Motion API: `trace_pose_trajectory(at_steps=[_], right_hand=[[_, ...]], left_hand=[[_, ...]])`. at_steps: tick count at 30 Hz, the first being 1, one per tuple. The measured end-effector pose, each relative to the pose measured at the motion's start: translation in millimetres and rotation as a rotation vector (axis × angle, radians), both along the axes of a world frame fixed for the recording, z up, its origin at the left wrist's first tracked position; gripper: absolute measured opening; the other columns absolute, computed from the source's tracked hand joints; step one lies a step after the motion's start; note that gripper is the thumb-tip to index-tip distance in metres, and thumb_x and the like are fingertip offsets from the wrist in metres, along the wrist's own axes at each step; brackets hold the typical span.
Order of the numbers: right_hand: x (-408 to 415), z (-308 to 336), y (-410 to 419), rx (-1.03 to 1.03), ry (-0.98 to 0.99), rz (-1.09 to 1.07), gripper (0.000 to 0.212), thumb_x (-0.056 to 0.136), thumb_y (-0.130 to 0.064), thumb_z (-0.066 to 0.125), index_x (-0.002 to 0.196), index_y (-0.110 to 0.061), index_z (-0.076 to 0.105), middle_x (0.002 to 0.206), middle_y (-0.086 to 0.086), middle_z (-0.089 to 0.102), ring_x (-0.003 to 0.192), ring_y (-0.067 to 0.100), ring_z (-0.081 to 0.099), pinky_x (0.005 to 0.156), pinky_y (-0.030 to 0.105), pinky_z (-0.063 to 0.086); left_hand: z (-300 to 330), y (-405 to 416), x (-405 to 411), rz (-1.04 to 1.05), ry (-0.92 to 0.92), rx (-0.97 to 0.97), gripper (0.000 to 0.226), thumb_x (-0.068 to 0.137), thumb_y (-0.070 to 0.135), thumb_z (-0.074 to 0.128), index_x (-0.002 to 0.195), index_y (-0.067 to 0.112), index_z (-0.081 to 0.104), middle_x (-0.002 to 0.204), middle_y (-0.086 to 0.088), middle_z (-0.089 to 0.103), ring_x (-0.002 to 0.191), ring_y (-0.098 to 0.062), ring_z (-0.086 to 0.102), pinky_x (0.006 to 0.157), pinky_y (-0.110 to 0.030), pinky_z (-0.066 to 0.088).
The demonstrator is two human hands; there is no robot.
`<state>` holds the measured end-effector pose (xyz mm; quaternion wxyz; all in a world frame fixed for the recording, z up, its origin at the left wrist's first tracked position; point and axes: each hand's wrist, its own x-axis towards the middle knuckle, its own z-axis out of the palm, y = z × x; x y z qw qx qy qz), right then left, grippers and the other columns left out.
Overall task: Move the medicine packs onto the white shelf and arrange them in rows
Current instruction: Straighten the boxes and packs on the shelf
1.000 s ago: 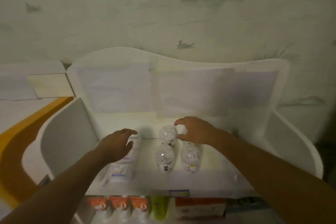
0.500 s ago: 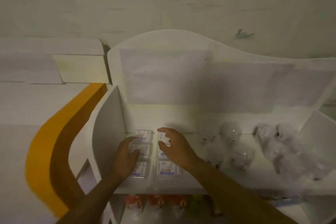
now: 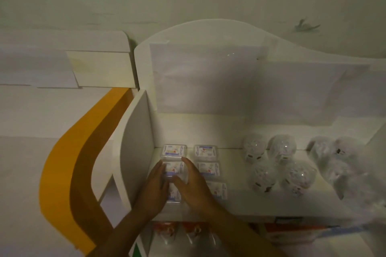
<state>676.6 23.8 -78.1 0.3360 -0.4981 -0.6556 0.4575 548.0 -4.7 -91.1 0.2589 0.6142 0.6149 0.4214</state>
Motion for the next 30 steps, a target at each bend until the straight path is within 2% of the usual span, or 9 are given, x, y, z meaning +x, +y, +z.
trace_pose_trajectory(at_steps=[2,5,9,12,15,22,24,27,30], right_hand=[[7.9,0.9,3.8,-0.01,-0.023,0.033,0.056,0.097,-0.026,0.056,0.146,-0.024,0.031,0.135,-0.011,0.044,0.119,0.003,0.044,0.094,0.014,0.037],[16.2,2.1,8.4,-0.006,-0.043,0.056,0.054,0.096,-0.03,0.056,0.145,-0.025,0.033,0.143,-0.004,0.046,0.123,0.009,0.047,0.095,0.018,0.041],[16.1,2.1,11.2,-0.033,0.03,0.07,0.059,0.094,-0.034,0.058,0.146,-0.027,0.031,0.139,-0.009,0.044,0.12,0.003,0.041,0.096,0.015,0.035],[7.2,-2.2,13.5,-0.031,0.069,0.051,0.06,0.095,-0.031,0.056,0.148,-0.028,0.028,0.144,-0.007,0.044,0.122,0.003,0.042,0.096,0.013,0.032],[-8.4,-9.5,10.7,-0.119,0.129,0.019,0.069,0.095,-0.032,0.058,0.151,-0.03,0.018,0.145,-0.007,0.043,0.13,0.012,0.045,0.1,0.021,0.039],[-21.2,-18.3,0.6,-0.095,0.181,-0.106,0.064,0.095,-0.023,0.059,0.149,-0.028,0.025,0.143,-0.007,0.046,0.129,0.01,0.047,0.102,0.024,0.046],[-23.1,-20.9,-0.7,-0.072,0.17,-0.139,0.062,0.094,-0.024,0.059,0.148,-0.027,0.028,0.142,-0.007,0.048,0.129,0.011,0.048,0.099,0.022,0.046],[-24.9,-26.5,-2.5,-0.041,0.14,-0.186,0.058,0.094,-0.027,0.06,0.145,-0.027,0.034,0.139,-0.005,0.05,0.126,0.011,0.051,0.09,0.016,0.049],[-25.8,-26.4,-1.3,-0.03,0.148,-0.223,0.054,0.093,-0.031,0.061,0.142,-0.03,0.037,0.14,-0.004,0.05,0.126,0.012,0.051,0.098,0.024,0.049]], left_hand=[[2.0,1.1,0.8,0.008,0.029,-0.021,0.034,0.096,0.011,0.05,0.12,0.035,0.044,0.118,0.024,0.051,0.106,0.02,0.051,0.085,-0.001,0.042],[11.8,-1.5,6.0,0.051,-0.016,-0.092,0.033,0.095,0.01,0.052,0.111,0.039,0.048,0.111,0.015,0.063,0.103,-0.005,0.064,0.084,-0.023,0.056],[27.4,-2.5,14.9,0.169,-0.191,-0.132,0.026,0.097,0.015,0.049,0.109,0.037,0.048,0.089,0.025,0.064,0.092,0.008,0.064,0.062,-0.005,0.048],[25.4,0.9,12.2,0.272,-0.271,-0.2,0.041,0.098,0.03,0.047,0.139,0.028,0.04,0.126,0.001,0.058,0.112,-0.017,0.058,0.09,-0.029,0.051],[21.4,2.1,8.9,0.262,-0.369,-0.26,0.052,0.095,0.032,0.053,0.144,0.027,0.035,0.134,-0.002,0.055,0.116,-0.023,0.057,0.1,-0.049,0.047],[3.6,10.9,3.3,0.166,-0.43,-0.219,0.03,0.097,0.015,0.051,0.117,0.037,0.043,0.102,0.02,0.058,0.094,-0.003,0.059,0.072,-0.021,0.052],[3.0,10.7,1.6,0.146,-0.408,-0.219,0.031,0.096,0.014,0.053,0.115,0.037,0.047,0.109,0.014,0.061,0.102,-0.008,0.06,0.085,-0.03,0.054],[2.2,9.8,-6.0,0.097,-0.348,-0.242,0.053,0.094,0.012,0.055,0.142,0.02,0.035,0.142,-0.004,0.046,0.129,-0.023,0.046,0.106,-0.037,0.04],[4.1,13.8,-7.3,0.102,-0.359,-0.231,0.059,0.093,0.013,0.057,0.146,0.016,0.03,0.141,-0.002,0.043,0.13,-0.023,0.044,0.1,-0.029,0.037]])
